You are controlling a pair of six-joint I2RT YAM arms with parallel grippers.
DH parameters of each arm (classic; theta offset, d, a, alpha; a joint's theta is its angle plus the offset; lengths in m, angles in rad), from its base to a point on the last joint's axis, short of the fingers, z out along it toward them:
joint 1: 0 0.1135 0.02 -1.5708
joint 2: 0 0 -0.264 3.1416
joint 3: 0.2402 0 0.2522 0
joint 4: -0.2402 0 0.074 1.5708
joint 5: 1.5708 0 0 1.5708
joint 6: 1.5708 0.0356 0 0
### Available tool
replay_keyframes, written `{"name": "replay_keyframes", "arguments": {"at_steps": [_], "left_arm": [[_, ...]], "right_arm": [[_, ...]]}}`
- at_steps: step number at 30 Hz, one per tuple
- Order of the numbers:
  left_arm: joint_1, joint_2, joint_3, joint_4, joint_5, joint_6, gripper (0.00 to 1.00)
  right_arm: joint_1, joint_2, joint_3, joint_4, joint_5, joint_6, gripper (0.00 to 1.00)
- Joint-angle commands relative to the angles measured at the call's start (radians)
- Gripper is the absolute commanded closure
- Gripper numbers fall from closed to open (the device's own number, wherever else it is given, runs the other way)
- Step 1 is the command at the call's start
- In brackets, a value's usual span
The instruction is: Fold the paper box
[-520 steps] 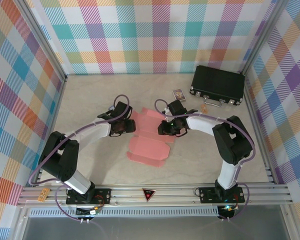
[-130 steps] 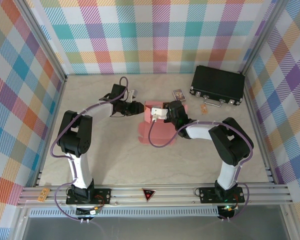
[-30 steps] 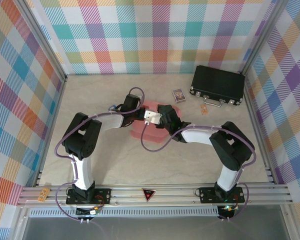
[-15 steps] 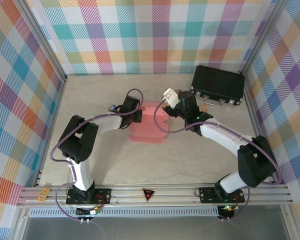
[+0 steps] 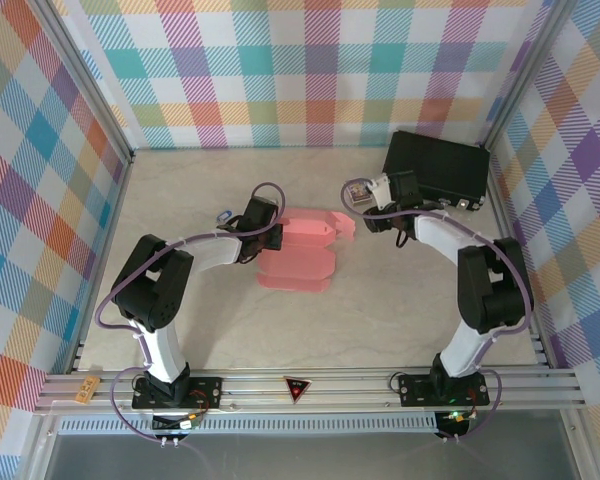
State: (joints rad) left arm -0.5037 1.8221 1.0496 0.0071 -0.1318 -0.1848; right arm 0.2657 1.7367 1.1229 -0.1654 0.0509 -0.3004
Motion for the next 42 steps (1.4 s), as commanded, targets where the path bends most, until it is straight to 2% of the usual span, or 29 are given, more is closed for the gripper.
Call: {"name": "replay_keyframes", "arguments": {"at_steps": [1,7,15,21,31,42], "left_arm": [[-0.013,-0.01,-0.022,-0.024,0.018,0.02,1.0],[-0.013,-0.013,-0.02,-0.023,0.019,0.02,1.0],[-0.014,-0.006,-0.01,-0.03,0.02,0.009,1.0],[-0.015,-0.001,-0.006,-0.04,0.015,0.004,1.0],[-0.016,0.004,-0.005,-0.044,0.017,-0.006,1.0],[-0.024,0.015,0.007,-0.053,0.026,-0.019,1.0]], "right_arm": [[0.004,0.037,0.058,-0.075,-0.118,-0.067,0.44],[0.023,0.085,0.082,-0.108,-0.208,-0.134,0.44],[0.095,0.111,0.12,-0.164,-0.261,-0.246,0.45],[0.138,0.107,0.139,-0.192,-0.299,-0.272,0.46],[0.152,0.116,0.159,-0.21,-0.347,-0.245,0.49],[0.162,0.13,0.169,-0.17,-0.411,-0.135,0.5]]}}
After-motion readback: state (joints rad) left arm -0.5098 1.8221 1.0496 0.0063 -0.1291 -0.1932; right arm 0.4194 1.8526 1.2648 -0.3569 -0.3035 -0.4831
